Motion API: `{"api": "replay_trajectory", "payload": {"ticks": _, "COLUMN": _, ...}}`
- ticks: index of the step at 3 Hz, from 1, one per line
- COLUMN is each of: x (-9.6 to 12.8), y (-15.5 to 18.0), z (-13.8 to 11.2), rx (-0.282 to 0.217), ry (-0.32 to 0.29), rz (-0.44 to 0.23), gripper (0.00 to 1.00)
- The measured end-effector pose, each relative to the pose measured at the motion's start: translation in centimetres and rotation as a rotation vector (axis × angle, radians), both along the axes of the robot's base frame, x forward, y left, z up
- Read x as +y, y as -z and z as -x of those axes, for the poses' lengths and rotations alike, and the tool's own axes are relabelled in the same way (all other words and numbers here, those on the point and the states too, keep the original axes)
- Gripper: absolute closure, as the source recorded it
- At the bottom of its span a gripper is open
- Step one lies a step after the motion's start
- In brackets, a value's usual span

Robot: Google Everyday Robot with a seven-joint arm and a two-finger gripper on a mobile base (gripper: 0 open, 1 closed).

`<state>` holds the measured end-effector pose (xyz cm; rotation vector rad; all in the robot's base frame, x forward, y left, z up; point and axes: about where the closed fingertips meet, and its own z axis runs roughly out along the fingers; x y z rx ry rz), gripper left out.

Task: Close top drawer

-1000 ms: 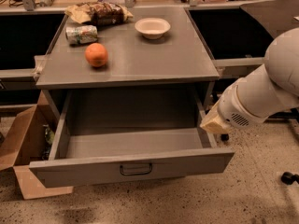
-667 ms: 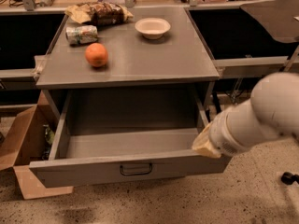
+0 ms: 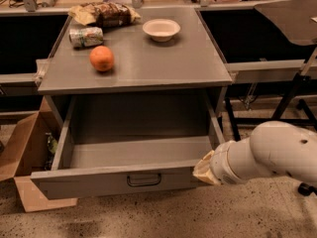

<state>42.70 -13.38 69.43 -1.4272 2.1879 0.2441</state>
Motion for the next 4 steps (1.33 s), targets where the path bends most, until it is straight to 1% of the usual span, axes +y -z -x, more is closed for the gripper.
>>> {"api": "replay_trajectory", "payload": {"ticks": 1, "x": 0.1, "y": 3.0, "z": -1.6, "rx": -0.025, "ry": 0.026, "rz": -0.015, "gripper": 1.00}}
{"api": "replay_trajectory", "payload": {"ticks": 2, "x": -0.6, "y": 4.4, "z": -3.9, "rx": -0.071, "ry": 0.081, "rz": -0.013, "gripper": 1.00}}
{"api": "replay_trajectory", "payload": {"ticks": 3, "x": -1.9, "y": 4.7, "z": -6.8, "rx": -0.121, "ry": 0.129, "rz": -0.021, "gripper": 1.00}}
{"api": "replay_trajectory", "payload": {"ticks": 4, "x": -3.4, "y": 4.2, "z": -10.2, "rx": -0.168, "ry": 0.164, "rz": -0.039, "gripper": 1.00}}
